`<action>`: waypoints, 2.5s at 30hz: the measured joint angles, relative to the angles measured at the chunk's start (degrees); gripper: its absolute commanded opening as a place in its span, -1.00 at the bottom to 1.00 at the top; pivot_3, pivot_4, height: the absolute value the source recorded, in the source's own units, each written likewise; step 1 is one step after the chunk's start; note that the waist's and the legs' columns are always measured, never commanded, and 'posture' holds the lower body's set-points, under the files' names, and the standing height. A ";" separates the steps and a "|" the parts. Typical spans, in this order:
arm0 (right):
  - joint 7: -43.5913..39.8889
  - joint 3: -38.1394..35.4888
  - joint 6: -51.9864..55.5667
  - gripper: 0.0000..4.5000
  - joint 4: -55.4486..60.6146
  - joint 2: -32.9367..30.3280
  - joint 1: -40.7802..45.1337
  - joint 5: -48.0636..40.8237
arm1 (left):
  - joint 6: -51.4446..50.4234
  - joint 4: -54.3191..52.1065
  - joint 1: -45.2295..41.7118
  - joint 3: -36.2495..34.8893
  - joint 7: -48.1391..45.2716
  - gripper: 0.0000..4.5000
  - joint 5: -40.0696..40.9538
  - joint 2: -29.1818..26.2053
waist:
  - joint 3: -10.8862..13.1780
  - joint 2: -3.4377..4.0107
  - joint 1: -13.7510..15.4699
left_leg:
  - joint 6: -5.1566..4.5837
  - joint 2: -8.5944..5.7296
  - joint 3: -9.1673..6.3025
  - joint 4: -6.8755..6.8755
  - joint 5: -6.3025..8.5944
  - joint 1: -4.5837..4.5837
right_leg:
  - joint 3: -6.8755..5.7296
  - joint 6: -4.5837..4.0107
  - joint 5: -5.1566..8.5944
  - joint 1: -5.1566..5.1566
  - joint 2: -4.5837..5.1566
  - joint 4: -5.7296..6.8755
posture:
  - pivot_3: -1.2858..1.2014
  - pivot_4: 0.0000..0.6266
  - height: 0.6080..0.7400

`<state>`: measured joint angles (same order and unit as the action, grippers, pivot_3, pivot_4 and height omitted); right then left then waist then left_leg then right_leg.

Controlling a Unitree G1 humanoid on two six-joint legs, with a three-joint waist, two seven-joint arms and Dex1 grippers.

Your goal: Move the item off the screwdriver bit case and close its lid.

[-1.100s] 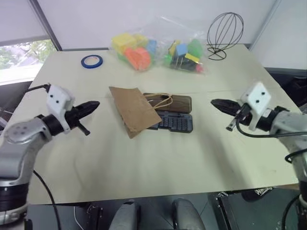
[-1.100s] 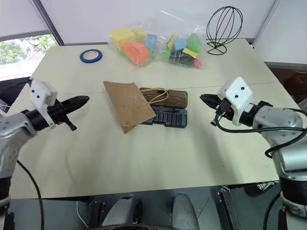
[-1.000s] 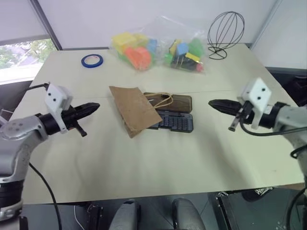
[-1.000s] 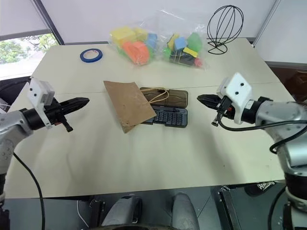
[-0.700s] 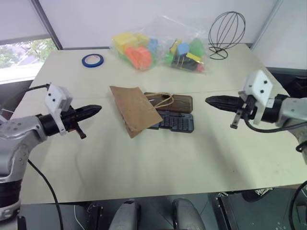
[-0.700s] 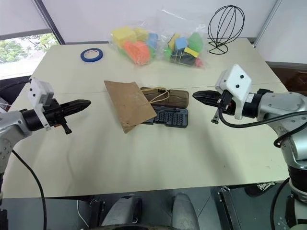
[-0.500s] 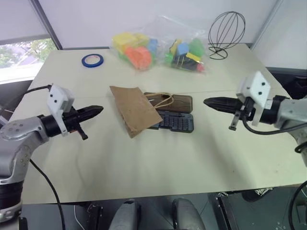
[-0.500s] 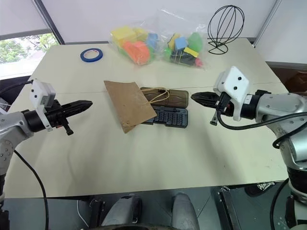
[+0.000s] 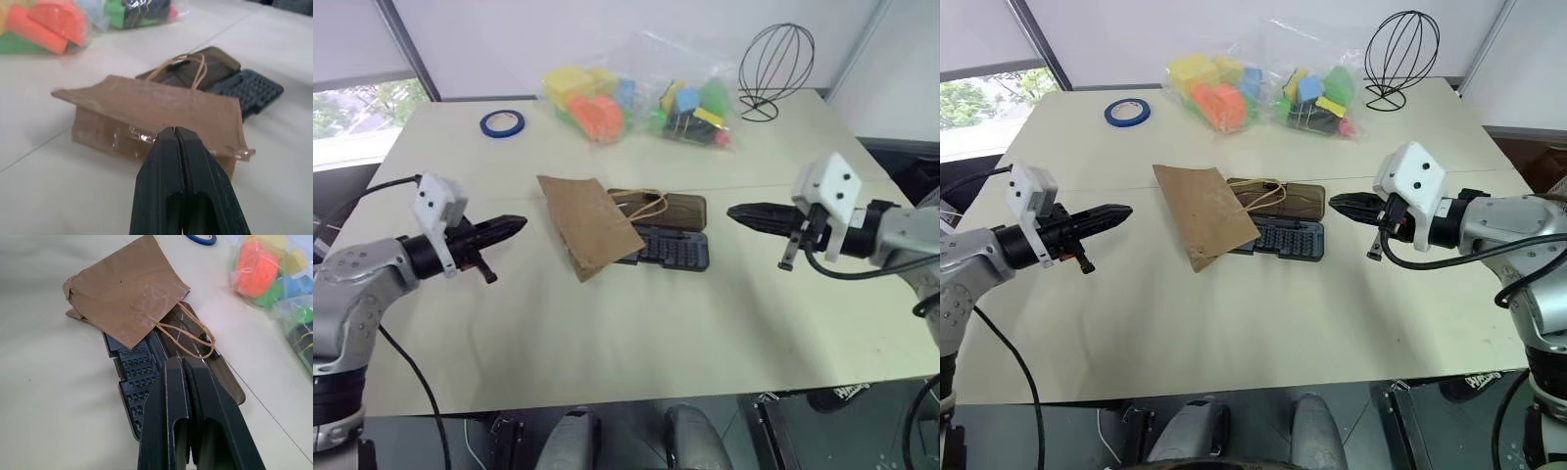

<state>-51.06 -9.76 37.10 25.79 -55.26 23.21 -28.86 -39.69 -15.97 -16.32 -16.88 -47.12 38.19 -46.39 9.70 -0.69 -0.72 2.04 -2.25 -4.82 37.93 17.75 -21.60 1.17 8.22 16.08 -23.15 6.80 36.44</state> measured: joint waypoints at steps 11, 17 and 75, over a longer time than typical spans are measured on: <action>1.49 0.42 -1.27 -1.00 0.01 0.96 -1.07 0.73 | -8.68 2.44 -0.58 0.99 7.08 0.97 4.93 8.52 | 0.01 -0.02 -0.02 | 0.00 0.00 -0.01 0.01 0.00 0.00 | 0.00 0.00 0.00 -0.02 -0.01 0.03 | 0.03 -0.52 1.00; 3.36 0.46 -1.29 -1.00 1.74 2.50 -2.66 1.08 | -12.06 6.27 -3.76 0.44 12.10 0.97 6.15 11.42 | 0.01 -0.03 0.05 | 0.02 -0.02 -0.01 0.06 -0.01 0.00 | 0.00 0.00 0.00 -0.01 0.00 0.05 | 0.03 -0.52 1.00; 4.94 7.23 -3.64 -1.00 -0.33 6.41 -2.02 3.89 | 8.73 31.55 -9.85 -24.94 61.32 -0.87 -12.65 23.75 | -0.02 -0.23 0.19 | 0.45 -0.07 -0.02 0.11 -0.25 -0.04 | 0.00 0.05 -0.03 -0.07 0.03 0.11 | 0.03 -0.52 1.00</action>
<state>-46.12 -2.53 33.47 25.46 -48.85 21.19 -24.97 -30.95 15.58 -26.17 -41.82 14.20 25.54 -22.63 9.67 -0.92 -0.52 2.48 -2.33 -4.84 38.04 17.50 -21.64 1.16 8.27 16.05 -23.22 6.83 36.54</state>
